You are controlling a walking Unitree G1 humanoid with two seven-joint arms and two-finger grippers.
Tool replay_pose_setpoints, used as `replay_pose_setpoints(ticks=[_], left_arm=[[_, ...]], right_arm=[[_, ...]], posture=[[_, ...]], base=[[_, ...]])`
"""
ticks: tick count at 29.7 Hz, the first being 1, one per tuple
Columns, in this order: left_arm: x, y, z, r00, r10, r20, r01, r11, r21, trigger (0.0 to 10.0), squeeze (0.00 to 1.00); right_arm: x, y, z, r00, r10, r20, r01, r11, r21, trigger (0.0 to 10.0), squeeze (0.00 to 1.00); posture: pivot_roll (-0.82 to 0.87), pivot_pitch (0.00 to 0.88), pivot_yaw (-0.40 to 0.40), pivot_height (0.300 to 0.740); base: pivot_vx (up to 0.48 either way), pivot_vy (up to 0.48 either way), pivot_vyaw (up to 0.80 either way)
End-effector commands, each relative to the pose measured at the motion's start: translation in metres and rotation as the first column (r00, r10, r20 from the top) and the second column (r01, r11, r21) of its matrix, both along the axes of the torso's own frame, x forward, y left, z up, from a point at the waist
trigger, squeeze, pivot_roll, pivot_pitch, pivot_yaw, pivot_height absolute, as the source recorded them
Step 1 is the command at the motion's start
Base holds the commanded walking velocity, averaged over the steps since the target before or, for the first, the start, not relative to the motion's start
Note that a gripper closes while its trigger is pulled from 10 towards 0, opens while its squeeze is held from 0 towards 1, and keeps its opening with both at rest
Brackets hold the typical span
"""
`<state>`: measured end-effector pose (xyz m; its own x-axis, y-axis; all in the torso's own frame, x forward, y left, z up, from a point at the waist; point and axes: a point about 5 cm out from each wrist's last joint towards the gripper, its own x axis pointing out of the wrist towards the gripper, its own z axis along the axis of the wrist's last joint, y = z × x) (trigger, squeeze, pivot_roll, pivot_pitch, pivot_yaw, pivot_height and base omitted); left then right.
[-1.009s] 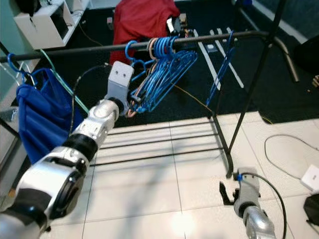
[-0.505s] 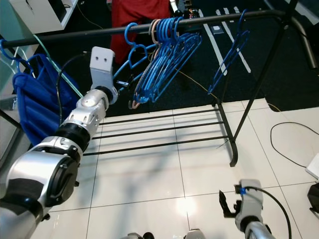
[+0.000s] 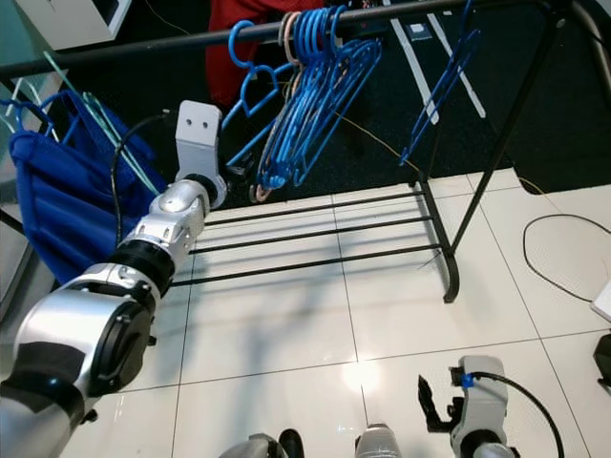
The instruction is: Hang hanger
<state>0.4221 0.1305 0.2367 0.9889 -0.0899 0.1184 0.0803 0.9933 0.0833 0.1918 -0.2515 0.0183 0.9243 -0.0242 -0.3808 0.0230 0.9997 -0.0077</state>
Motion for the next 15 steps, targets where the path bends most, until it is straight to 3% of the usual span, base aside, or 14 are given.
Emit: replay_pose_setpoints(ticks=[1,12,15], left_arm=[[0.0,-0.001,-0.004,1.0,-0.005,-0.02,0.005,1.0,0.015,0.0,0.0],[0.002,0.008,0.012,0.999,0.021,0.026,-0.021,1.0,0.005,0.0,0.0],[0.003,0.016,0.021,0.998,0.04,0.058,-0.04,0.999,-0.002,0.0,0.0]], right_arm=[[-0.009,0.002,-0.007,0.999,-0.024,-0.041,0.025,0.999,0.028,10.0,0.0],[0.001,0.005,-0.005,0.999,-0.032,-0.034,0.033,0.999,0.025,10.0,0.0],[0.011,0.007,-0.004,0.999,-0.035,-0.033,0.036,0.999,0.026,10.0,0.0]], posture=[[-0.31,0.343,0.155,0.74],[-0.29,0.304,0.161,0.74],[-0.28,0.263,0.166,0.74]], base=[[0.0,0.0,0.0],[0.0,0.0,0.0],[0.0,0.0,0.0]])
